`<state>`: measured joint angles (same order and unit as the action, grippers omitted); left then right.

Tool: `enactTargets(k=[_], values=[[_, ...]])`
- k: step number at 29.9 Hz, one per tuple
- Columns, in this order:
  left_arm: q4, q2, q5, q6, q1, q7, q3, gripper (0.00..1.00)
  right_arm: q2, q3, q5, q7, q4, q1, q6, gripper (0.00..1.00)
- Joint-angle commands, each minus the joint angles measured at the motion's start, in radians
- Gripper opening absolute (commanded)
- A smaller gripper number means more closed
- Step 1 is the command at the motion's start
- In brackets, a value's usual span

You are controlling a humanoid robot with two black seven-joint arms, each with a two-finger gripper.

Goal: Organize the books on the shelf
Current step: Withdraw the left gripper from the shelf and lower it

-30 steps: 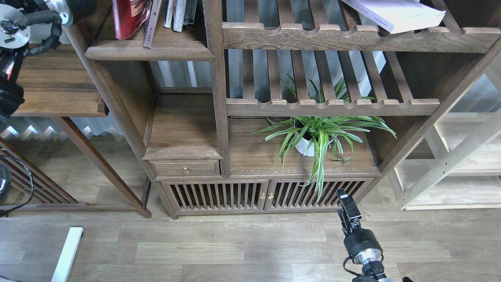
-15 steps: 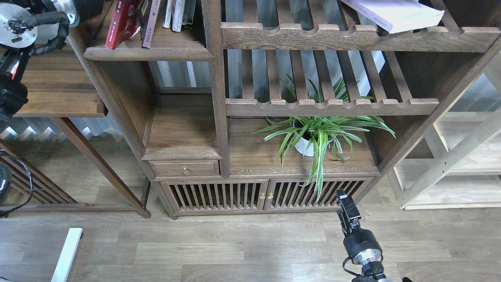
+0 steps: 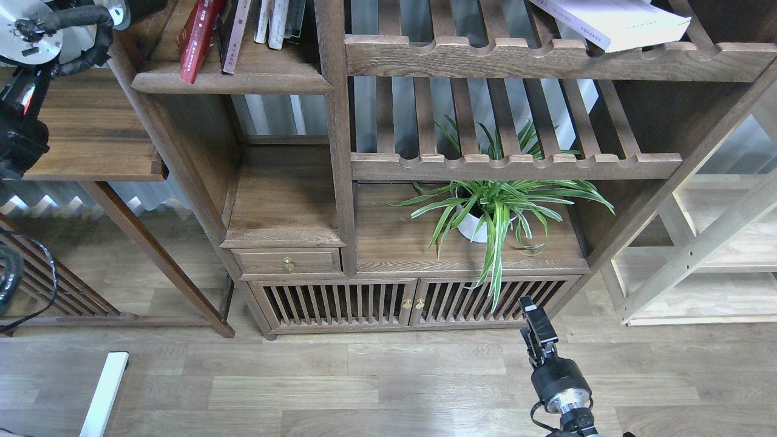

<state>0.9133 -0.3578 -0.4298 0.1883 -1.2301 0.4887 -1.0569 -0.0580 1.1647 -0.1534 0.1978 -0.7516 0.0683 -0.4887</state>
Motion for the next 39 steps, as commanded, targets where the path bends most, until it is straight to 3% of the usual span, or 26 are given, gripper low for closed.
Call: enactTargets(k=[1,10,16,24,30,39], values=[[0.010,-0.001,0.000,0.000,0.000,0.000,-0.021,0.69,0.001,-0.002,0.000,0.000,0.000,0.001,0.000,1.00],[0.085,-0.032,0.000,0.002,-0.002,0.000,-0.049,0.71,0.003,-0.005,0.000,-0.001,0.001,0.001,0.000,1.00],[0.208,-0.105,0.003,0.002,0.040,0.000,-0.055,0.72,0.004,-0.005,0.000,0.000,0.001,0.002,0.000,1.00],[0.476,-0.268,0.111,0.008,0.268,0.000,-0.165,0.73,0.014,-0.005,-0.001,0.000,0.001,0.015,0.000,1.00],[0.598,-0.287,0.155,0.023,0.443,0.000,-0.351,0.73,0.049,-0.007,-0.006,0.000,-0.003,0.007,0.000,1.00],[0.610,-0.257,0.219,0.253,0.676,0.000,-0.492,0.72,0.058,-0.010,-0.006,-0.001,-0.012,-0.004,0.000,1.00]])
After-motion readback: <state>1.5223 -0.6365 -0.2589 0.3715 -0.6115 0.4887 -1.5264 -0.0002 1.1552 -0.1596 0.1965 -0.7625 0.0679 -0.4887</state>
